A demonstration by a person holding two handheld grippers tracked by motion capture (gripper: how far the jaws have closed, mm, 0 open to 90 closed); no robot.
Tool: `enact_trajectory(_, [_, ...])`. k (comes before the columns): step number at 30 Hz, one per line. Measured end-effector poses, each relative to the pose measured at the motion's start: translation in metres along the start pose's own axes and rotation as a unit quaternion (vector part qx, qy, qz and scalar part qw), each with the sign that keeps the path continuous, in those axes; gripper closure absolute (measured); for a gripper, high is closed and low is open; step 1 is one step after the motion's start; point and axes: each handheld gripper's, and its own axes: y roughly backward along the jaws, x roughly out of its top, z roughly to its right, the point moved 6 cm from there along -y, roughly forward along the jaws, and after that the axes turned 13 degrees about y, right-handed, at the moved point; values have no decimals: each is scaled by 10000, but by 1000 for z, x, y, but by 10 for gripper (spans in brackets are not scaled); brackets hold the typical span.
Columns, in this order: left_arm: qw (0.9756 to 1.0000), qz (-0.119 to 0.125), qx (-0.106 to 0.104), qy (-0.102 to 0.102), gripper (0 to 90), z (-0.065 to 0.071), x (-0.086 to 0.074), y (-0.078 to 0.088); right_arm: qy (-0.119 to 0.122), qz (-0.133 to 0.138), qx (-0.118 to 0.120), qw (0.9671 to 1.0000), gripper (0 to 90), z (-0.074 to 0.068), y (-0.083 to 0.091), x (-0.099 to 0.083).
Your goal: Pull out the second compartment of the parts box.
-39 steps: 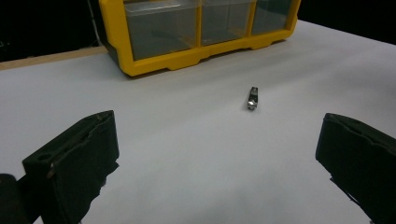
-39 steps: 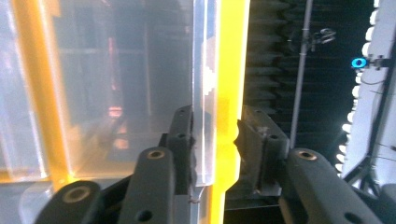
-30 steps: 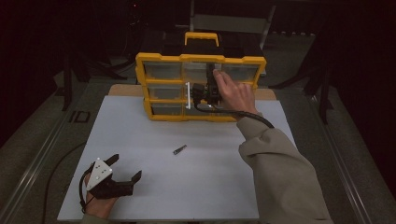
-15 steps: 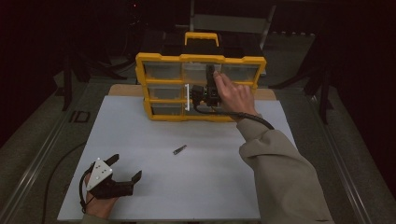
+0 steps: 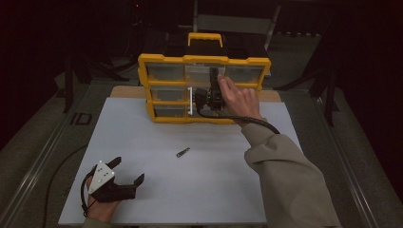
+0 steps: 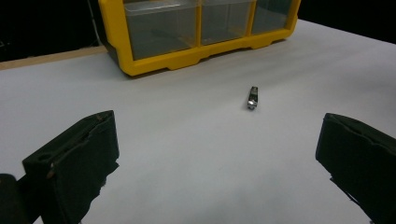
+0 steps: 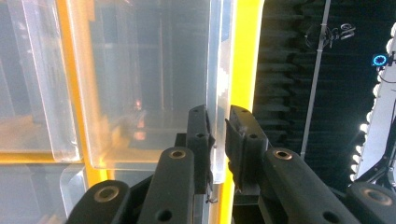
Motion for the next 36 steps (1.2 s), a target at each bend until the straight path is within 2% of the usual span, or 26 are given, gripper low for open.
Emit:
enact_trajectory(16, [10000, 1, 1, 0, 0, 0, 0, 0, -25, 48, 102, 9999, 795, 2, 13, 0])
enact_trajectory(36, [10000, 2, -4, 2, 0, 0, 0, 0, 36, 187, 80, 9998, 796, 2, 33, -1])
